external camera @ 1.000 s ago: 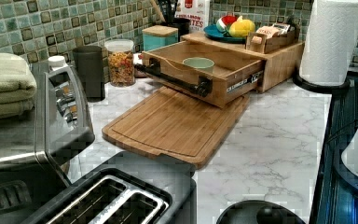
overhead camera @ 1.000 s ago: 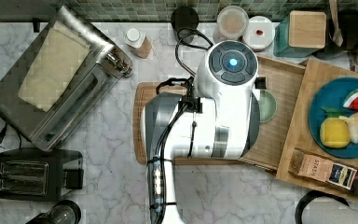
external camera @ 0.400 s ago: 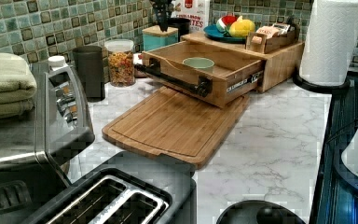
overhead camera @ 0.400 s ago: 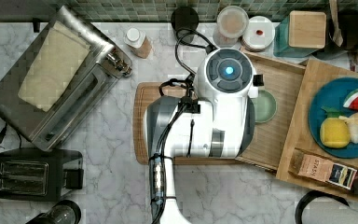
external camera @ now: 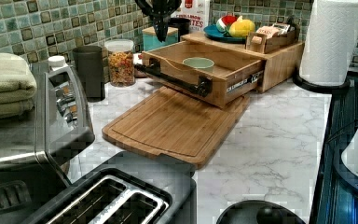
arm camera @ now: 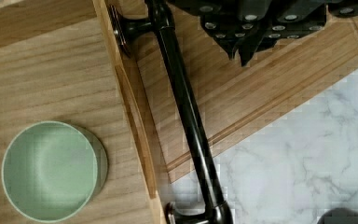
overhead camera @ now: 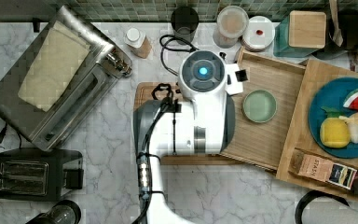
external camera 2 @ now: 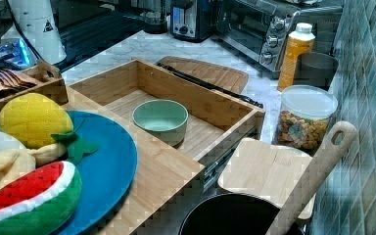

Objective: Close the drawer.

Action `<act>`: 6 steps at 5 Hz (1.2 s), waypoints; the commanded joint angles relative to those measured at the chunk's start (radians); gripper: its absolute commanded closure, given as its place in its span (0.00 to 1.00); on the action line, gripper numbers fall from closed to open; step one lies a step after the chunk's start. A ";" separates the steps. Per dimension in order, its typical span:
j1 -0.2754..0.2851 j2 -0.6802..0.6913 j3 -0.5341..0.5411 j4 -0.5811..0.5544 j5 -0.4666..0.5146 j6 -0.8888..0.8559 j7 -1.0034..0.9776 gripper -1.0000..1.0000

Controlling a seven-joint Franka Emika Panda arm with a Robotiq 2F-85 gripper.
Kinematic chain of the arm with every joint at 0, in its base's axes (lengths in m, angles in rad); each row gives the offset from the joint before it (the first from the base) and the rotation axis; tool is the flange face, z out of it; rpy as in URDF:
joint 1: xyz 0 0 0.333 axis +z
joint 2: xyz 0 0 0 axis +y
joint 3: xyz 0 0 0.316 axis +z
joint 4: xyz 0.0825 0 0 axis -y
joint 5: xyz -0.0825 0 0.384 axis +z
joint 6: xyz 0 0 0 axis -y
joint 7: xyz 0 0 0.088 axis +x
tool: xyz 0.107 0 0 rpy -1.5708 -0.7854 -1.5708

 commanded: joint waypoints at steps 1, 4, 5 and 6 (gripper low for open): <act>0.035 0.061 0.057 0.054 -0.050 0.081 -0.104 1.00; 0.054 0.190 0.033 0.090 -0.143 0.178 -0.174 1.00; 0.054 0.226 0.027 0.094 -0.177 0.192 -0.182 1.00; 0.054 0.255 0.025 0.111 -0.174 0.159 -0.224 1.00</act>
